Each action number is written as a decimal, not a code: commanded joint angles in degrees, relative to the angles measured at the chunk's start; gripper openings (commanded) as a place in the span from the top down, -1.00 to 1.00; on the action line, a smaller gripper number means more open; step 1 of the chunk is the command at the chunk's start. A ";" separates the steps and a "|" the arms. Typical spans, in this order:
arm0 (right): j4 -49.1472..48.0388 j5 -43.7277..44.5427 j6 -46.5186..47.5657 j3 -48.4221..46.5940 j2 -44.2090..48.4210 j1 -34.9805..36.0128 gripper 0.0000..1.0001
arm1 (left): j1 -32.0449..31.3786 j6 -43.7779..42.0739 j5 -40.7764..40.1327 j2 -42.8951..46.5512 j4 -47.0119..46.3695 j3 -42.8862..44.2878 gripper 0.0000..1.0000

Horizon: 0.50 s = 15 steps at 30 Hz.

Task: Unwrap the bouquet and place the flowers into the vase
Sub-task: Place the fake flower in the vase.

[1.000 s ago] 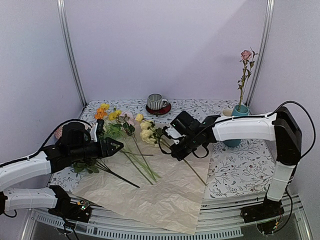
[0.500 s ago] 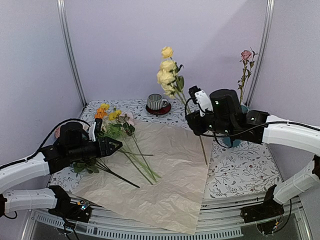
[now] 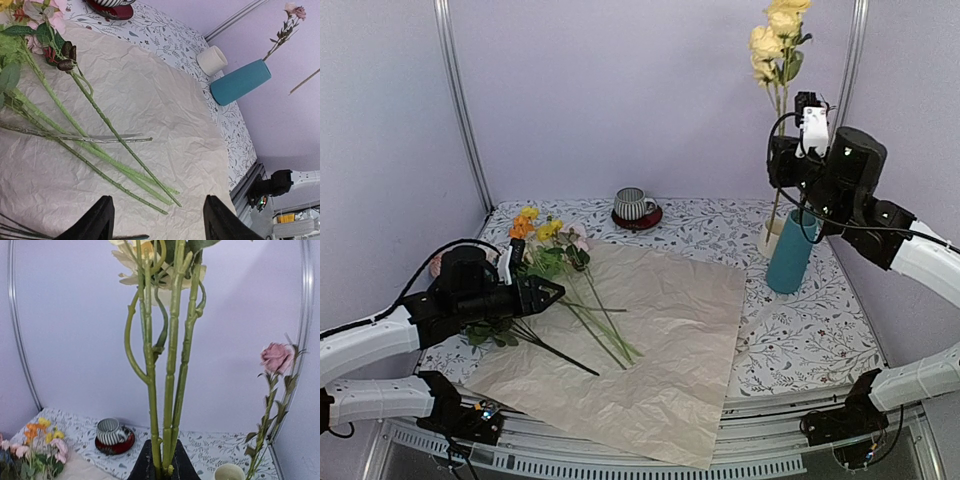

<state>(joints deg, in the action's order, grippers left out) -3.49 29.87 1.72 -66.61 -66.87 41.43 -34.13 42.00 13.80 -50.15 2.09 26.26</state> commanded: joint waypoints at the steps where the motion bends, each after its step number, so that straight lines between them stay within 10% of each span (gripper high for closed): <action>1: -9.11 1.54 3.36 -2.21 0.47 -3.97 0.95 | -0.67 -0.58 0.43 -0.25 -1.91 -0.37 -0.26; 15: -23.98 -11.45 -1.14 9.48 6.12 -22.77 0.96 | -0.68 -1.62 -0.08 0.24 -1.47 -0.66 -0.27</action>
<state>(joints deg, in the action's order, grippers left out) -22.20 23.24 3.49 -57.89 -62.54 22.13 -34.13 41.54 13.85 -50.17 1.54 26.24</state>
